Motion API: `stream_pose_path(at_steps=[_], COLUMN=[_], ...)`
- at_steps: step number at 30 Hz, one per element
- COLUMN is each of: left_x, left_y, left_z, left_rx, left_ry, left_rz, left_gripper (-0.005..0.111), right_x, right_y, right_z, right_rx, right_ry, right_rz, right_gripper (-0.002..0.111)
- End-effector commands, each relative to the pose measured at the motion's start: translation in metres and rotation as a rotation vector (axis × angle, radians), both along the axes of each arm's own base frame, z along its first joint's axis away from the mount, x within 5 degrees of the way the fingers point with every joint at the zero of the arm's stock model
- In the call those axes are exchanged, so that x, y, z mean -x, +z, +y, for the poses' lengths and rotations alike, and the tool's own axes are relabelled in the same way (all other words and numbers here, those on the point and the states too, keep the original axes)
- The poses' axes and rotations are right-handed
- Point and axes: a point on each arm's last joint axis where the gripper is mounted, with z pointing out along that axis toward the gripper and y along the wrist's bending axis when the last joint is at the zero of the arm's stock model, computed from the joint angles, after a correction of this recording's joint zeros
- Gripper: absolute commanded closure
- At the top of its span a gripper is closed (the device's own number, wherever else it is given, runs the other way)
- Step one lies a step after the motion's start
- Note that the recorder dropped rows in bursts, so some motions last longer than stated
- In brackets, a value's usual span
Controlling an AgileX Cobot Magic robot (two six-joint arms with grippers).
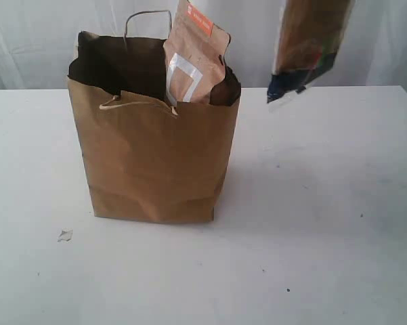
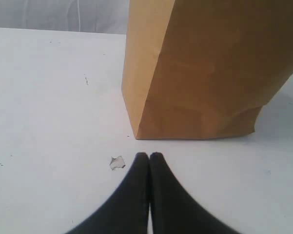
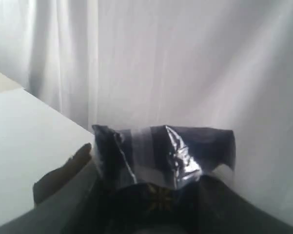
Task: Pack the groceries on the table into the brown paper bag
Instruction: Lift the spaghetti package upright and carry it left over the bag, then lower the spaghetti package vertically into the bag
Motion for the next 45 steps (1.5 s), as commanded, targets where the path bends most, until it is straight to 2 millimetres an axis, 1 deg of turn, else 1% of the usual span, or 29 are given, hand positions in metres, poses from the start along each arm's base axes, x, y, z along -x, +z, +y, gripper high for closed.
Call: stream_pose_path(at_steps=[1, 2, 3, 4, 5, 6, 7, 11, 14, 17, 27, 33, 40, 45], left_x=[0.000, 0.000, 0.000, 0.000, 0.000, 0.000, 0.000, 0.000, 0.000, 0.000, 0.000, 0.000, 0.000, 0.000], left_y=[0.000, 0.000, 0.000, 0.000, 0.000, 0.000, 0.000, 0.000, 0.000, 0.000, 0.000, 0.000, 0.000, 0.000], left_z=[0.000, 0.000, 0.000, 0.000, 0.000, 0.000, 0.000, 0.000, 0.000, 0.000, 0.000, 0.000, 0.000, 0.000], left_rx=[0.010, 0.010, 0.010, 0.010, 0.010, 0.010, 0.010, 0.010, 0.010, 0.010, 0.010, 0.010, 0.010, 0.010], left_ry=[0.001, 0.001, 0.001, 0.001, 0.001, 0.001, 0.001, 0.001, 0.001, 0.001, 0.001, 0.001, 0.001, 0.001], left_rz=[-0.002, -0.002, -0.002, -0.002, -0.002, -0.002, -0.002, -0.002, -0.002, -0.002, -0.002, -0.002, -0.002, -0.002], left_gripper=[0.107, 0.107, 0.107, 0.107, 0.107, 0.107, 0.107, 0.107, 0.107, 0.107, 0.107, 0.107, 0.107, 0.107], right_x=[-0.003, -0.005, -0.006, -0.008, -0.008, -0.009, -0.012, -0.024, -0.026, -0.024, -0.016, -0.010, 0.004, -0.002], right_y=[0.025, 0.031, 0.033, 0.038, 0.041, 0.045, 0.046, 0.048, 0.050, 0.051, 0.037, 0.039, 0.042, 0.039], right_z=[0.022, 0.031, 0.035, 0.044, 0.048, 0.058, 0.067, 0.088, 0.092, 0.094, 0.092, 0.090, 0.102, 0.111], right_rx=[-0.011, -0.018, -0.022, -0.027, -0.030, -0.031, -0.031, -0.021, -0.045, -0.087, 0.041, 0.038, 0.005, 0.004], right_ry=[0.084, 0.111, 0.122, 0.151, 0.163, 0.190, 0.212, 0.241, 0.248, 0.282, 0.332, 0.348, 0.414, 0.412], right_rz=[-0.127, -0.142, -0.145, -0.154, -0.164, -0.177, -0.180, -0.194, -0.199, -0.169, -0.035, -0.032, -0.057, -0.072], right_gripper=[0.108, 0.108, 0.108, 0.108, 0.108, 0.108, 0.108, 0.108, 0.108, 0.108, 0.108, 0.108, 0.108, 0.108])
